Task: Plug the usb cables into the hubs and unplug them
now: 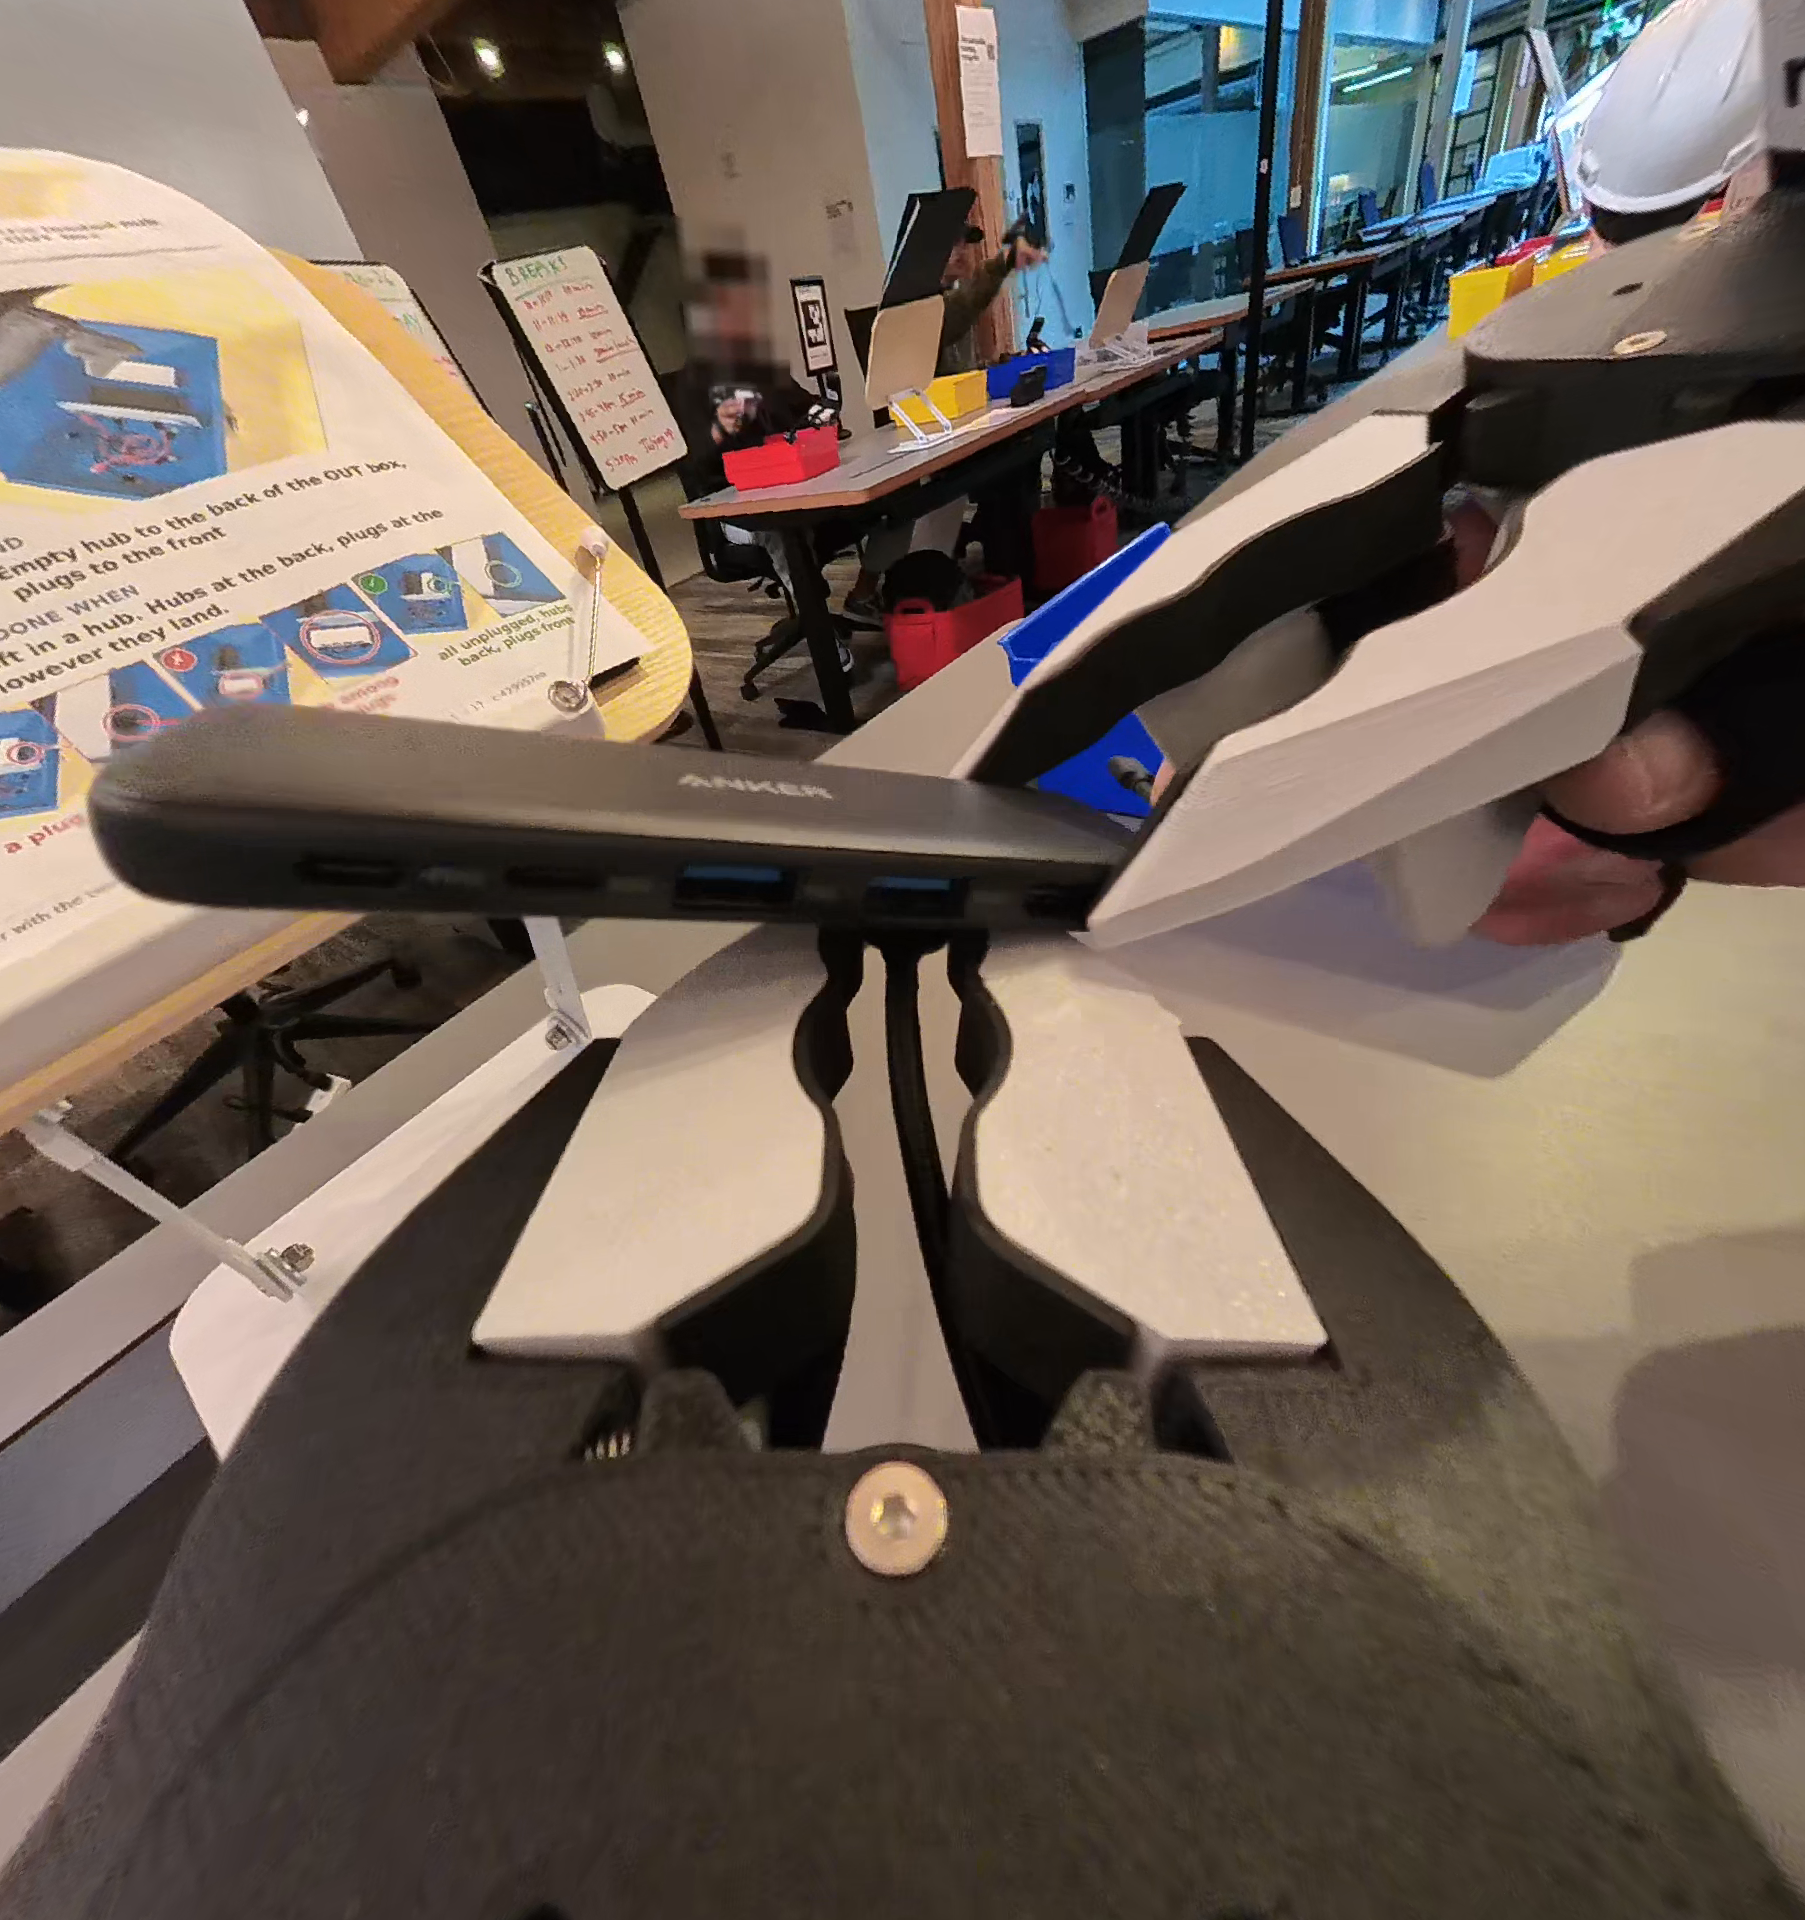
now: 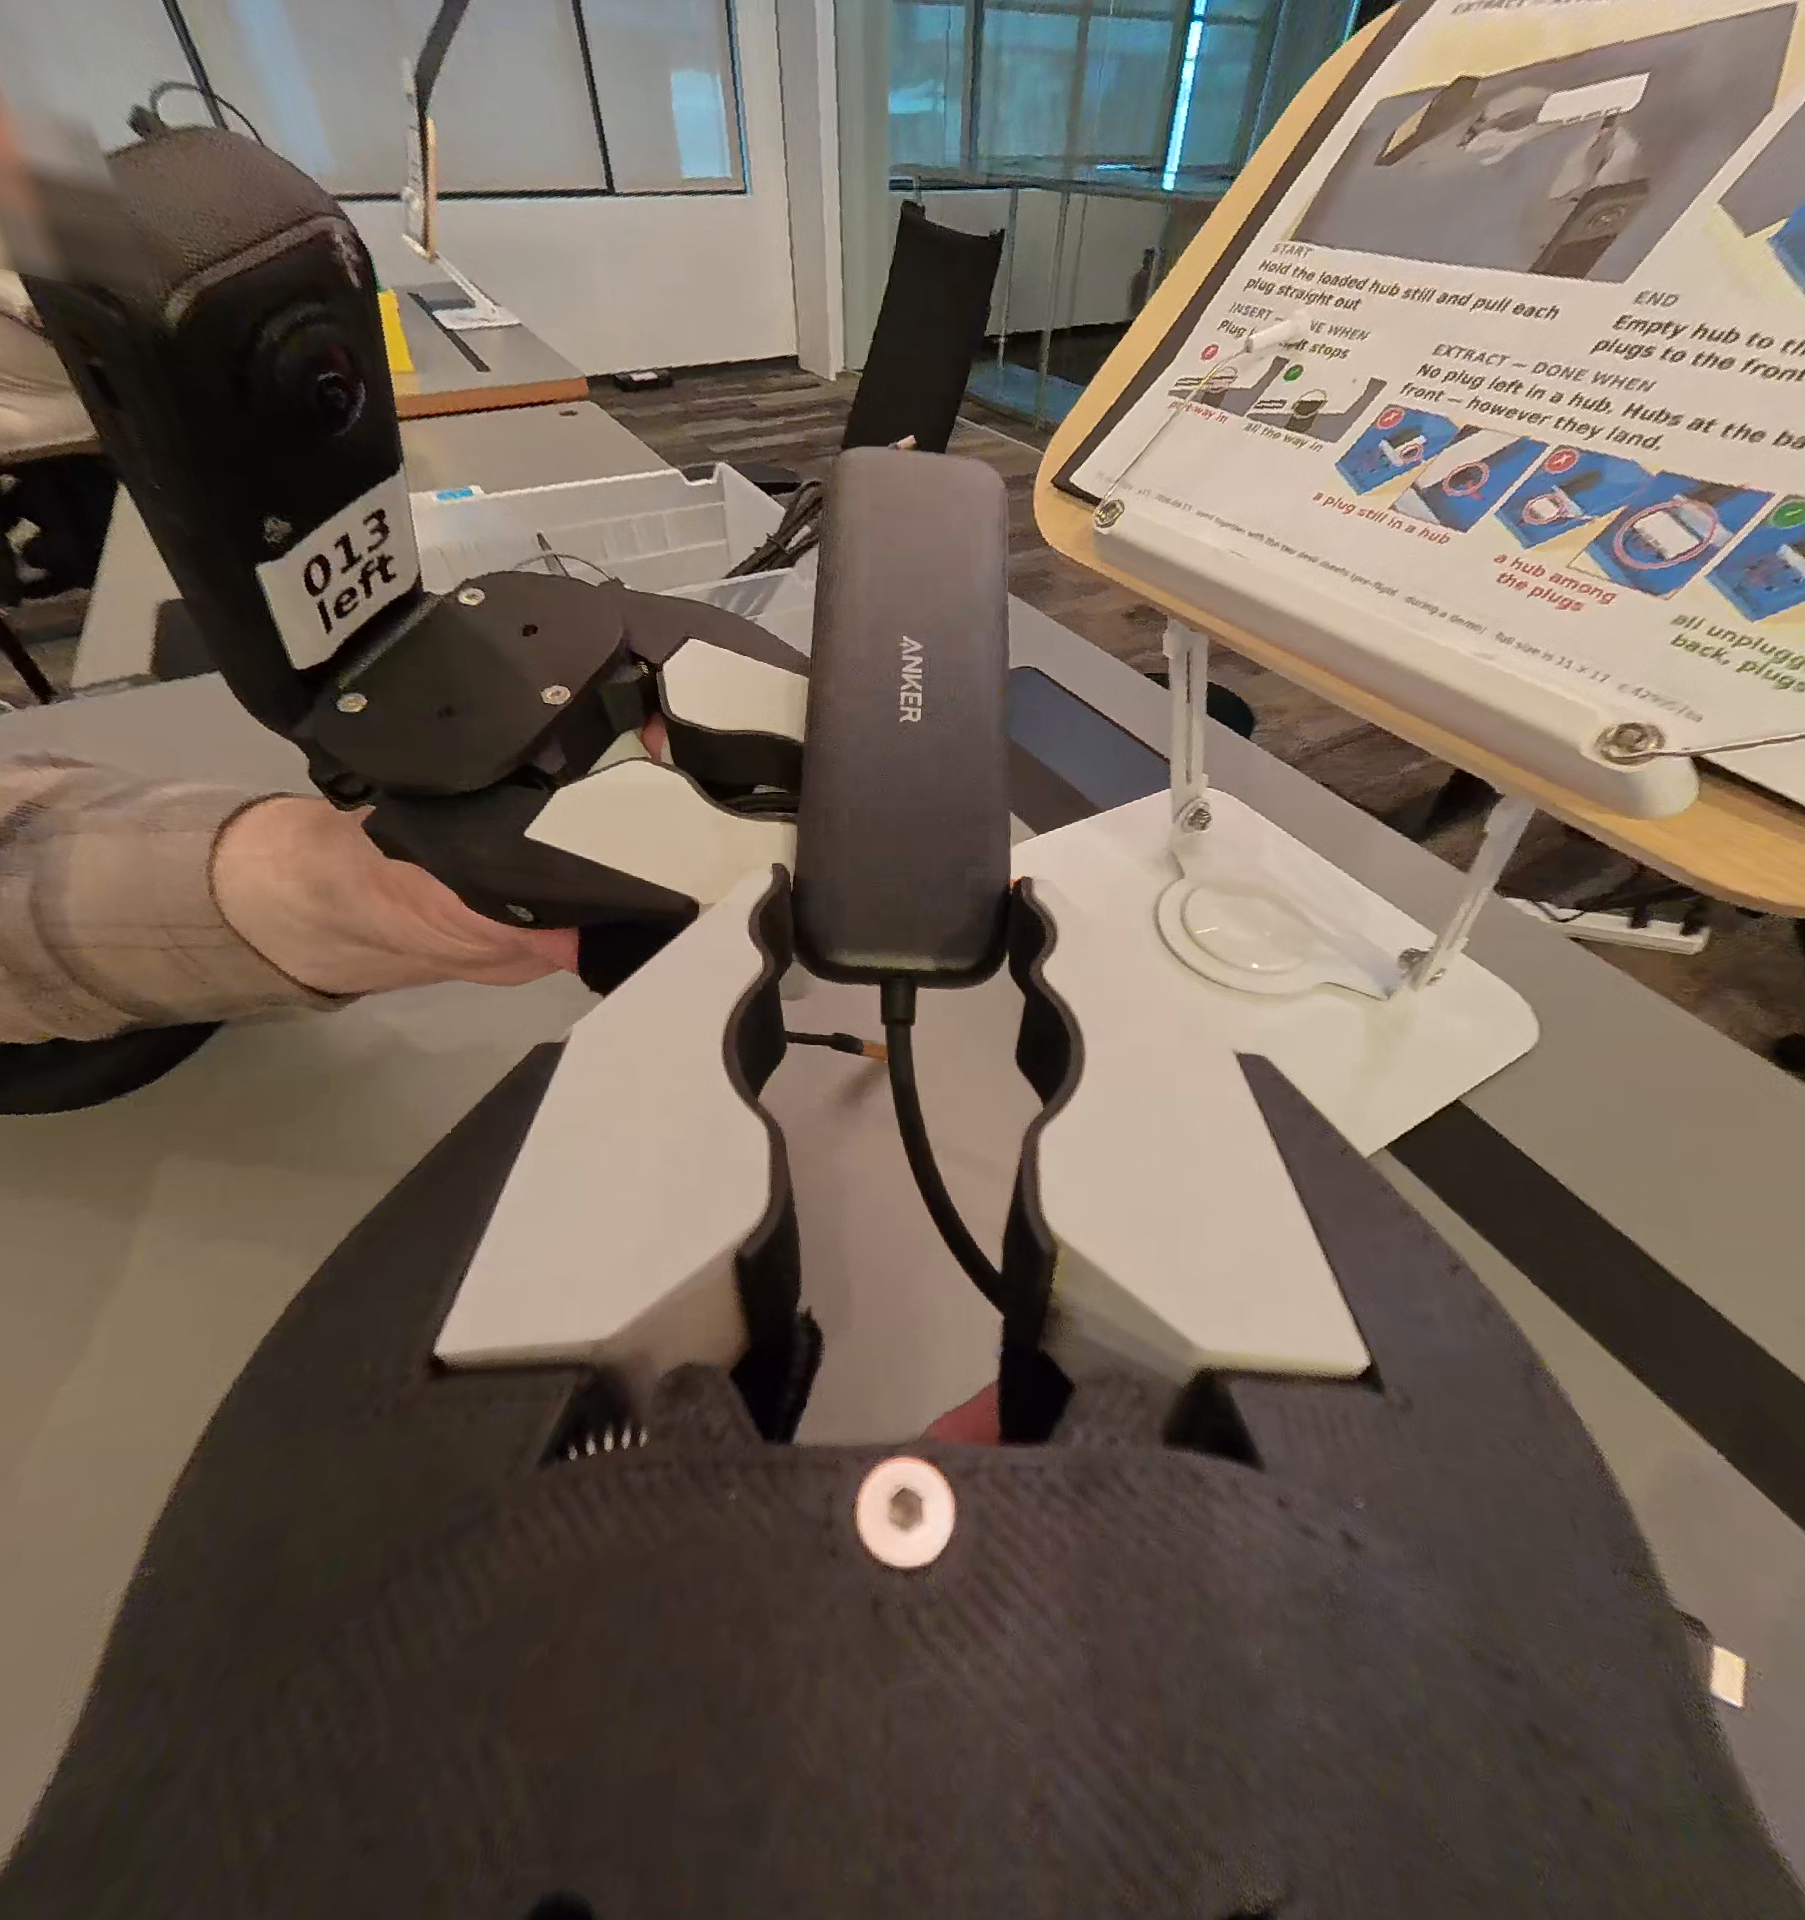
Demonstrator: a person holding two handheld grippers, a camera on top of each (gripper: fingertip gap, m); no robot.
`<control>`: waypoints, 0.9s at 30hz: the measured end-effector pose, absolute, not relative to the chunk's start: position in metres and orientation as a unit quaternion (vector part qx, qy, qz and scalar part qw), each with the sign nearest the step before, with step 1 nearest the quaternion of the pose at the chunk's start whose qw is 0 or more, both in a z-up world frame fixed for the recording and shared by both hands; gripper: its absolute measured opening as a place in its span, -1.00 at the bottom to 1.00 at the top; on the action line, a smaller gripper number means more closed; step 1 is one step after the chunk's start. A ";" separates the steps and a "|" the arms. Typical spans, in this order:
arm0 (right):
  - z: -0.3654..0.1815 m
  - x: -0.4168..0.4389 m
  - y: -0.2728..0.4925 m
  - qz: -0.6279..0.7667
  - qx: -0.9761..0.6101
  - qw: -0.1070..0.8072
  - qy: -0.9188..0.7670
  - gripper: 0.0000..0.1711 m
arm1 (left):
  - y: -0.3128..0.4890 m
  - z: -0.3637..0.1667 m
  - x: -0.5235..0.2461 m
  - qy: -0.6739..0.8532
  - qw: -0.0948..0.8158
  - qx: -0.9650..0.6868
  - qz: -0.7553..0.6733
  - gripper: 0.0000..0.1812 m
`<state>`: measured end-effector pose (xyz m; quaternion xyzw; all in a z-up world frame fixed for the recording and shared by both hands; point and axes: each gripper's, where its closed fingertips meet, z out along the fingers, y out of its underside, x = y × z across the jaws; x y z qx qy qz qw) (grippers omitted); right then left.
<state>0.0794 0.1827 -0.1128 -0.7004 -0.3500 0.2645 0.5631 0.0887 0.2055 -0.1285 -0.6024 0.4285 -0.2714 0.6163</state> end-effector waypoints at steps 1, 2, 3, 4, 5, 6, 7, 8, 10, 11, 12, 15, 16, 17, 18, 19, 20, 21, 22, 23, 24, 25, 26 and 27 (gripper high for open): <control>-0.113 0.079 0.183 0.257 -0.699 0.566 -0.353 -0.54 | 0.206 -0.128 0.088 0.428 0.619 -0.601 -0.269 -0.83; -0.113 0.079 0.183 0.254 -0.698 0.568 -0.355 -0.54 | 0.206 -0.128 0.088 0.428 0.621 -0.600 -0.268 -0.83; -0.112 0.078 0.182 0.255 -0.696 0.570 -0.355 -0.54 | 0.205 -0.128 0.089 0.428 0.619 -0.600 -0.271 -0.83; -0.112 0.078 0.182 0.255 -0.696 0.570 -0.355 -0.54 | 0.205 -0.127 0.088 0.427 0.620 -0.599 -0.272 -0.83; -0.112 0.078 0.182 0.253 -0.696 0.570 -0.356 -0.54 | 0.205 -0.127 0.088 0.426 0.624 -0.597 -0.270 -0.83; -0.112 0.078 0.182 0.251 -0.695 0.573 -0.356 -0.54 | 0.205 -0.126 0.088 0.425 0.626 -0.595 -0.271 -0.83; -0.111 0.077 0.182 0.250 -0.694 0.575 -0.355 -0.54 | 0.204 -0.125 0.089 0.427 0.625 -0.594 -0.273 -0.83; -0.111 0.077 0.182 0.250 -0.693 0.576 -0.354 -0.54 | 0.204 -0.125 0.089 0.427 0.627 -0.592 -0.271 -0.83; -0.109 0.076 0.182 0.251 -0.691 0.578 -0.354 -0.54 | 0.201 -0.124 0.090 0.431 0.631 -0.586 -0.271 -0.83; -0.109 0.076 0.182 0.252 -0.690 0.579 -0.352 -0.53 | 0.200 -0.124 0.091 0.433 0.630 -0.585 -0.272 -0.83; -0.108 0.075 0.182 0.253 -0.690 0.580 -0.351 -0.54 | 0.199 -0.123 0.091 0.432 0.634 -0.582 -0.269 -0.83; -0.108 0.075 0.182 0.260 -0.691 0.579 -0.345 -0.54 | 0.197 -0.123 0.093 0.441 0.643 -0.573 -0.253 -0.83; -0.108 0.075 0.182 0.265 -0.691 0.580 -0.342 -0.54 | 0.196 -0.122 0.093 0.441 0.644 -0.571 -0.254 -0.83; -0.108 0.075 0.182 0.271 -0.690 0.579 -0.339 -0.54 | 0.195 -0.122 0.093 0.441 0.646 -0.569 -0.256 -0.83; -0.107 0.074 0.182 0.276 -0.690 0.579 -0.336 -0.54 | 0.195 -0.121 0.093 0.440 0.647 -0.567 -0.257 -0.83; -0.107 0.074 0.182 0.280 -0.690 0.578 -0.334 -0.54 | 0.194 -0.121 0.093 0.440 0.650 -0.564 -0.257 -0.83; -0.106 0.074 0.181 0.286 -0.689 0.578 -0.332 -0.54 | 0.194 -0.119 0.093 0.439 0.654 -0.559 -0.258 -0.83; -0.105 0.074 0.181 0.290 -0.686 0.579 -0.331 -0.53 | 0.193 -0.117 0.093 0.438 0.658 -0.555 -0.258 -0.83; -0.103 0.073 0.180 0.291 -0.684 0.581 -0.332 -0.53 | 0.192 -0.115 0.093 0.437 0.661 -0.552 -0.259 -0.83; -0.102 0.073 0.180 0.290 -0.682 0.582 -0.333 -0.53 | 0.191 -0.114 0.093 0.436 0.665 -0.549 -0.259 -0.83; -0.101 0.073 0.179 0.285 -0.681 0.585 -0.336 -0.57 | 0.191 -0.113 0.093 0.437 0.668 -0.545 -0.256 -0.83; -0.101 0.072 0.178 0.274 -0.679 0.589 -0.343 -0.67 | 0.190 -0.112 0.093 0.438 0.671 -0.541 -0.254 -0.83; -0.101 0.071 0.176 0.263 -0.676 0.592 -0.353 -0.83 | 0.189 -0.112 0.093 0.439 0.673 -0.539 -0.251 -0.83; -0.101 0.070 0.175 0.256 -0.674 0.594 -0.356 -0.88 | 0.189 -0.112 0.093 0.439 0.676 -0.537 -0.249 -0.83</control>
